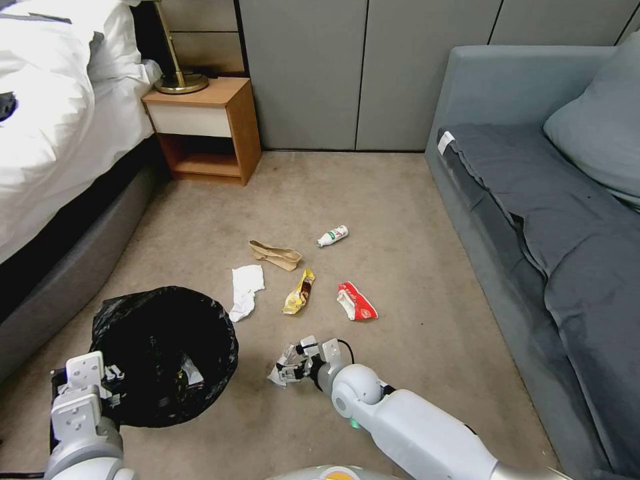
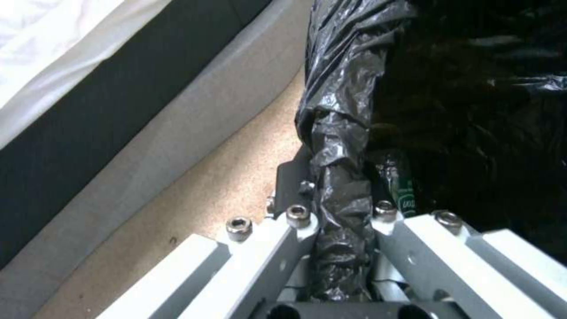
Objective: Pick up the trash bin, then pick up the garbage from the floor and place it into the trash bin.
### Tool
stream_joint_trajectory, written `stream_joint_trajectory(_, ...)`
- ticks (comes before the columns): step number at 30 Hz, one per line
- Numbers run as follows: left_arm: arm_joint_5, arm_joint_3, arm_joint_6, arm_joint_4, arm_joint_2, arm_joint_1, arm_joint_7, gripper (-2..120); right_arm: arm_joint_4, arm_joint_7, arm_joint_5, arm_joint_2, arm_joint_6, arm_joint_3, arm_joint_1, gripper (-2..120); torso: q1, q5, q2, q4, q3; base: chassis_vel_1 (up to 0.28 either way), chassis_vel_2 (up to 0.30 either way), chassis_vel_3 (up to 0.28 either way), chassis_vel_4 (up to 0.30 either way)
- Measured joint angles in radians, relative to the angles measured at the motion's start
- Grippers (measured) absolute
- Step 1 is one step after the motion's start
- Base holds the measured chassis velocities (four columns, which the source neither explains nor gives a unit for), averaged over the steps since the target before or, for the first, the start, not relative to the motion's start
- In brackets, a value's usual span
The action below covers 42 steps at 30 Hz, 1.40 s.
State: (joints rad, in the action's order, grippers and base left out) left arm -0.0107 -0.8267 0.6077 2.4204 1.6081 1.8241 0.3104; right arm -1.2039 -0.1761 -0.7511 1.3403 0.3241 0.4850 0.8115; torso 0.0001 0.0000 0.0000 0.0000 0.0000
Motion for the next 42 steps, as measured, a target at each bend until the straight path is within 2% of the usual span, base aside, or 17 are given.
stream_joint_trajectory(9, 0.010, 0.011, -0.001, -0.001, 0.000, 0.001, 0.000, 1, 0.098, 0.051, 0.034, 0.036, -0.040, -0.013, -0.021, 100, 0.000, 0.0000, 0.000, 0.0000, 0.000, 0.000, 0.000, 0.000, 0.000)
stream_joint_trajectory(14, 0.014, 0.016, -0.003, -0.002, 0.000, 0.003, 0.001, 1, 0.149, 0.080, 0.068, 0.056, -0.064, -0.021, -0.029, 94, 0.000, 0.0000, 0.000, 0.0000, 0.000, 0.000, 0.000, 0.000, 0.000)
stream_joint_trajectory(16, 0.015, 0.016, -0.003, -0.002, 0.000, 0.004, 0.001, 1, 0.173, 0.093, 0.083, 0.067, -0.076, -0.024, -0.034, 89, 0.000, 0.0000, 0.000, 0.0000, 0.000, 0.000, 0.000, 0.000, 0.000)
stream_joint_trajectory(17, 0.015, 0.016, -0.004, -0.003, 0.000, 0.005, 0.001, 1, 0.194, 0.104, 0.091, 0.078, -0.085, -0.027, -0.040, 82, 0.000, 0.0000, 0.000, 0.0000, 0.000, 0.000, 0.000, 0.000, 0.000)
stream_joint_trajectory(19, 0.015, 0.016, -0.004, -0.003, 0.000, 0.005, 0.001, 1, 0.203, 0.110, 0.094, 0.082, -0.089, -0.028, -0.042, 80, 0.000, 0.0000, 0.000, 0.0000, 0.000, 0.000, 0.000, 0.000, 0.000)
stream_joint_trajectory(21, 0.018, 0.019, -0.005, -0.004, 0.000, 0.007, 0.001, 1, 0.244, 0.131, 0.104, 0.103, -0.099, -0.031, -0.051, 68, 0.000, 0.0000, 0.000, 0.0000, 0.000, 0.000, 0.000, 0.000, 0.000)
stream_joint_trajectory(22, 0.018, 0.019, -0.005, -0.004, 0.000, 0.007, 0.001, 1, 0.244, 0.131, 0.104, 0.103, -0.099, -0.031, -0.051, 68, 0.000, 0.0000, 0.000, 0.0000, 0.000, 0.000, 0.000, 0.000, 0.000)
stream_joint_trajectory(24, 0.022, 0.022, -0.007, -0.005, 0.000, 0.009, 0.001, 1, 0.299, 0.161, 0.126, 0.133, -0.117, -0.039, -0.063, 58, 0.000, -0.0001, 0.000, -0.0001, 0.000, 0.000, 0.000, 0.000, 0.000)
stream_joint_trajectory(25, 0.022, 0.022, -0.007, -0.005, 0.000, 0.009, 0.001, 1, 0.299, 0.161, 0.126, 0.133, -0.117, -0.039, -0.063, 58, 0.000, -0.0001, 0.000, -0.0001, 0.000, 0.000, 0.000, 0.000, 0.000)
stream_joint_trajectory(26, 0.024, 0.023, -0.007, -0.006, 0.000, 0.011, 0.001, 1, 0.332, 0.177, 0.135, 0.152, -0.124, -0.046, -0.070, 50, 0.000, -0.0001, 0.000, 0.0000, 0.000, 0.000, 0.000, 0.000, 0.000)
stream_joint_trajectory(28, 0.025, 0.023, -0.008, -0.007, 0.000, 0.011, 0.002, 1, 0.364, 0.193, 0.142, 0.168, -0.133, -0.052, -0.075, 41, 0.000, -0.0003, 0.000, -0.0004, 0.000, 0.000, 0.000, 0.000, 0.000)
stream_joint_trajectory(30, 0.026, 0.023, -0.008, -0.007, 0.000, 0.011, 0.002, 1, 0.375, 0.195, 0.144, 0.174, -0.134, -0.055, -0.076, 39, 0.000, -0.0002, 0.000, -0.0005, 0.000, 0.000, 0.000, 0.000, 0.000)
stream_joint_trajectory(31, 0.027, 0.023, -0.009, -0.008, 0.000, 0.011, 0.002, 1, 0.394, 0.202, 0.148, 0.184, -0.140, -0.061, -0.077, 32, 0.000, -0.0007, 0.000, -0.0009, 0.000, 0.000, 0.000, 0.000, 0.000)
stream_joint_trajectory(37, 0.027, 0.024, -0.009, -0.010, 0.000, 0.008, 0.002, 1, 0.410, 0.205, 0.154, 0.190, -0.148, -0.069, -0.075, 17, 0.000, -0.0002, 0.000, -0.0005, 0.000, 0.000, 0.000, 0.000, 0.000)
stream_joint_trajectory(40, 0.027, 0.024, -0.009, -0.010, 0.000, 0.006, 0.002, 1, 0.409, 0.206, 0.161, 0.189, -0.153, -0.070, -0.071, 0, 0.000, 0.0005, 0.000, 0.0005, 0.000, 0.000, 0.000, 0.000, 0.000)
stream_joint_trajectory(42, 0.027, 0.024, -0.009, -0.010, 0.000, 0.006, 0.002, 1, 0.409, 0.206, 0.162, 0.189, -0.154, -0.071, -0.070, 0, 0.000, 0.0004, 0.000, 0.0007, 0.000, 0.000, 0.000, 0.000, 0.000)
